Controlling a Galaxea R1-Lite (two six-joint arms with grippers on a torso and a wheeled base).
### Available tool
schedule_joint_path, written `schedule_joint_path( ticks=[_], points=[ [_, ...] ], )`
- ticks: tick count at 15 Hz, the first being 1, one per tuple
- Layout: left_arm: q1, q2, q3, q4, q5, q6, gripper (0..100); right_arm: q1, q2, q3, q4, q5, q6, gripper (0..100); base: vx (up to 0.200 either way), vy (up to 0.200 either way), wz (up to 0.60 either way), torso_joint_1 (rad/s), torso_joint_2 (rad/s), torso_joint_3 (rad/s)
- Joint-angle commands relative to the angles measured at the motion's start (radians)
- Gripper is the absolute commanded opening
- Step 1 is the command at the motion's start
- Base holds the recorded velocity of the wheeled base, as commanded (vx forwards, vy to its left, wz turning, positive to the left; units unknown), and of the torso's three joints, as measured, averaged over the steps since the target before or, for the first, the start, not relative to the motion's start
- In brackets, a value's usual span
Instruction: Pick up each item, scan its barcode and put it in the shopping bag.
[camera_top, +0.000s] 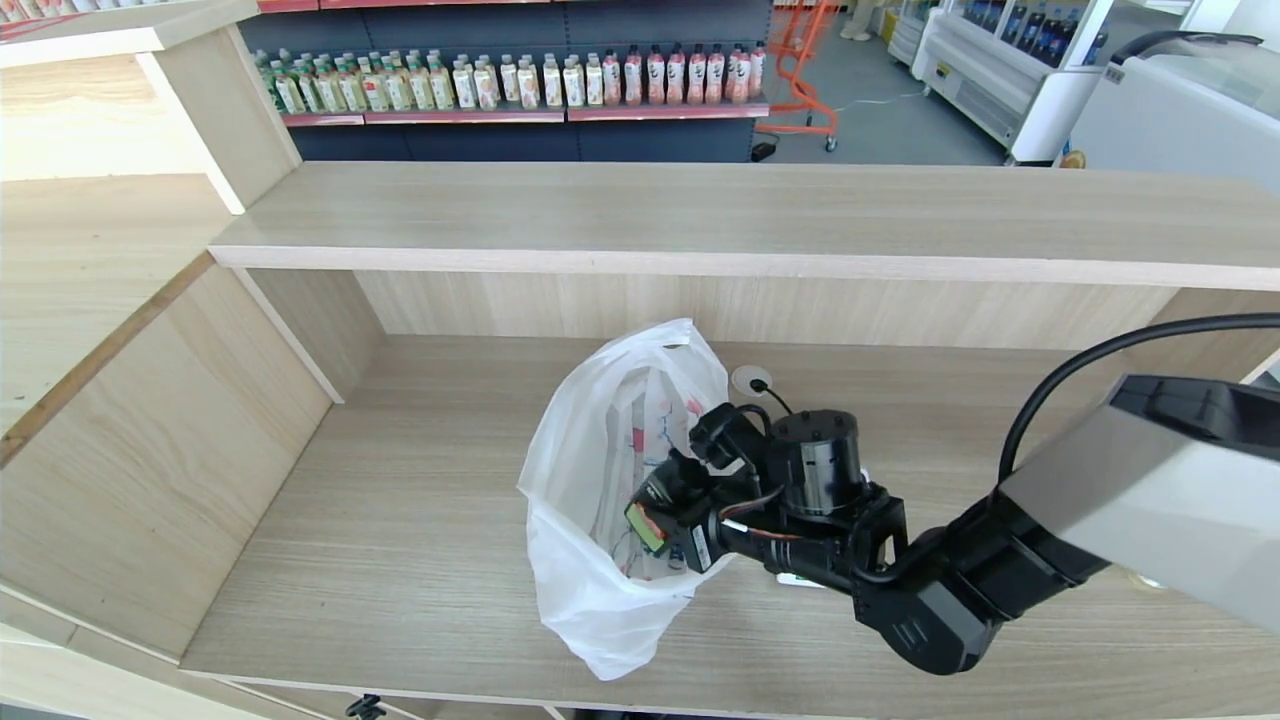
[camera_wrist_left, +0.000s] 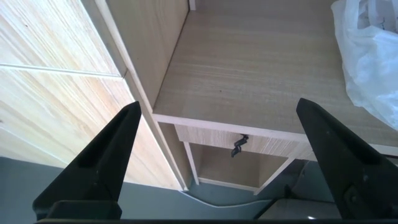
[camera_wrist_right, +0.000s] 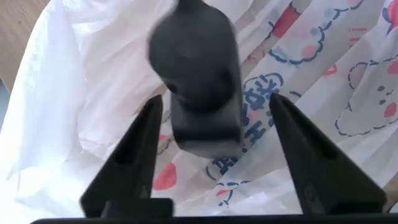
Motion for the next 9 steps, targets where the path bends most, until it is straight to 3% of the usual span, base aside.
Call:
schedule_joint_path(
  ticks=[1, 6, 9],
  points=[
    [0.000, 0.001, 0.000, 0.000, 0.000, 0.000, 100, 0.000, 0.017, -0.012, 0.000, 0.002, 0.011, 100, 0.000, 0.000, 0.00, 0.000, 0.00, 0.000],
    [0.000, 0.000, 0.000, 0.000, 0.000, 0.000, 100, -0.035, -0.164, -0.001, 0.014, 0.005, 0.310, 100, 0.000, 0.000, 0.00, 0.000, 0.00, 0.000],
    [0.000, 0.000, 0.000, 0.000, 0.000, 0.000, 100, -0.080, -0.418, 0.113, 0.085, 0.010, 0.416, 100, 0.000, 0.000, 0.00, 0.000, 0.00, 0.000]
  ],
)
